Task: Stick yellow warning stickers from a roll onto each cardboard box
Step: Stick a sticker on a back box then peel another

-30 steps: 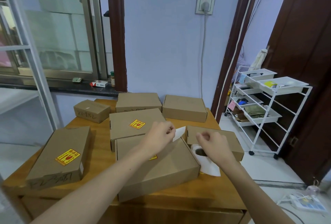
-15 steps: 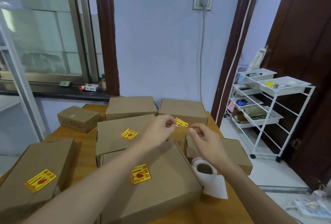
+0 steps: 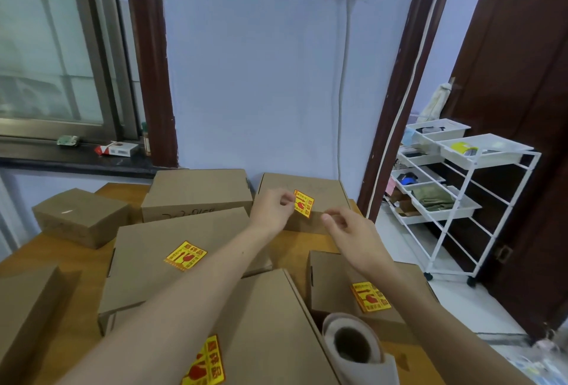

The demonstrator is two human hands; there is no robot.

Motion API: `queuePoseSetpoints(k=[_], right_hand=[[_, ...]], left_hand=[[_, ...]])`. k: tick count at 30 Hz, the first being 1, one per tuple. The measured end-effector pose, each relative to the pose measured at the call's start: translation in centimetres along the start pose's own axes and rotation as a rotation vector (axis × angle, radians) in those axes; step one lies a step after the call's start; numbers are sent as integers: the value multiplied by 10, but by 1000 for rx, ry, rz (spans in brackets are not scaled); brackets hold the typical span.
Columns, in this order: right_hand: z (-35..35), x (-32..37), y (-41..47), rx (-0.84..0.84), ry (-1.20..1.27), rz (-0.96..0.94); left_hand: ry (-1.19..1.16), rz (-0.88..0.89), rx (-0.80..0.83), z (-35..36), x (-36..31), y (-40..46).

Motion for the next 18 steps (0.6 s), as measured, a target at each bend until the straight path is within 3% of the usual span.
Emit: queuePoseSetpoints(k=[10,18], right_hand=[[18,-24,33,20,-25,10],[26,-29,43,9,-12,-14]], left_hand=[[132,12,66,23,12,48],[506,134,151,40,8,56]])
Point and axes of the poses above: each hand's wrist, its own y-axis towards the middle knuckle, its own z-axis out of the palm, x = y × z, the point moved 6 cm from there along y, towards the middle knuckle, and after that the axes turned 5 degrees about -z, right-handed, at the moved point
